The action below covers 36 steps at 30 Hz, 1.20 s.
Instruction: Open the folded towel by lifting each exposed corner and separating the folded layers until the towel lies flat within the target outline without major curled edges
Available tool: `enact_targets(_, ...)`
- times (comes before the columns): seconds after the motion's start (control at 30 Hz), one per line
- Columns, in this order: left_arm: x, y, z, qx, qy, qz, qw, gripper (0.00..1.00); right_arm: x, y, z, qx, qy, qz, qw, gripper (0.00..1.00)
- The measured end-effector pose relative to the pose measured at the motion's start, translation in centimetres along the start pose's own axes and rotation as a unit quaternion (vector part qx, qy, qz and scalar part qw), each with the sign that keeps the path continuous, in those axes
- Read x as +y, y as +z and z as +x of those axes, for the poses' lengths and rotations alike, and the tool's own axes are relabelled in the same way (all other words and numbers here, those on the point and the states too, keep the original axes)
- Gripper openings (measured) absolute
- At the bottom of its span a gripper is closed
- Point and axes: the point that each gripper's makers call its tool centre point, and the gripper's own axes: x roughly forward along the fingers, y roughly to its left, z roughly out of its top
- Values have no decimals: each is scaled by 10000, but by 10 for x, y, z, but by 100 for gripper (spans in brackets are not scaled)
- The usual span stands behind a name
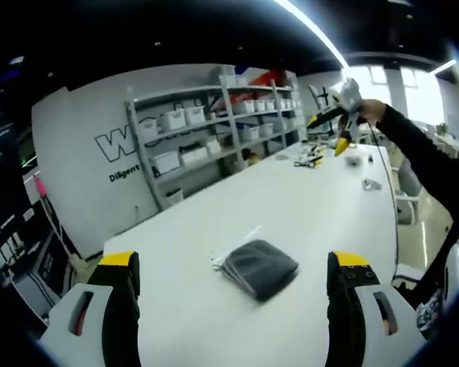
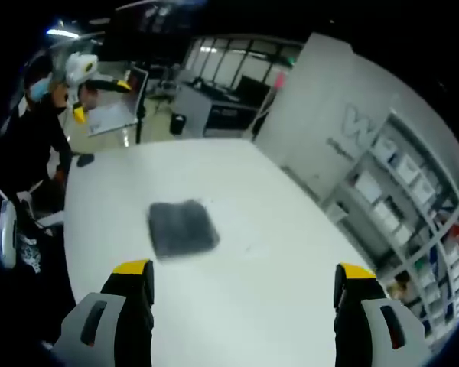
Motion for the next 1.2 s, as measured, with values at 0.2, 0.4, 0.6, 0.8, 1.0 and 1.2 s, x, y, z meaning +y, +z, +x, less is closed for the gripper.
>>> enact_targets(0.2, 19, 18, 10, -99, 147, -151, 9997, 100, -14, 22, 3, 71, 161, -209, 9996, 100)
enact_targets(0.4, 16, 3, 26, 130, 35, -135, 9998, 100, -28, 44, 16, 66, 216, -384, 9990, 100)
enact_targets(0.6, 36, 19, 24, 240, 174, 22, 9996, 100, -39, 64, 29, 115, 390, -564, 9976, 100)
enact_targets(0.8, 41, 27, 27, 151, 216, -3, 9997, 100, -39, 78, 44, 82, 536, -618, 9966, 100)
enact_targets(1.0, 31, 26, 40, -222, 243, -411, 9986, 100, -38, 81, 71, 143, 733, -784, 9941, 100)
enact_targets(1.2, 19, 30, 50, -747, 340, -858, 9929, 100, -34, 87, 94, 210, 872, -868, 9922, 100)
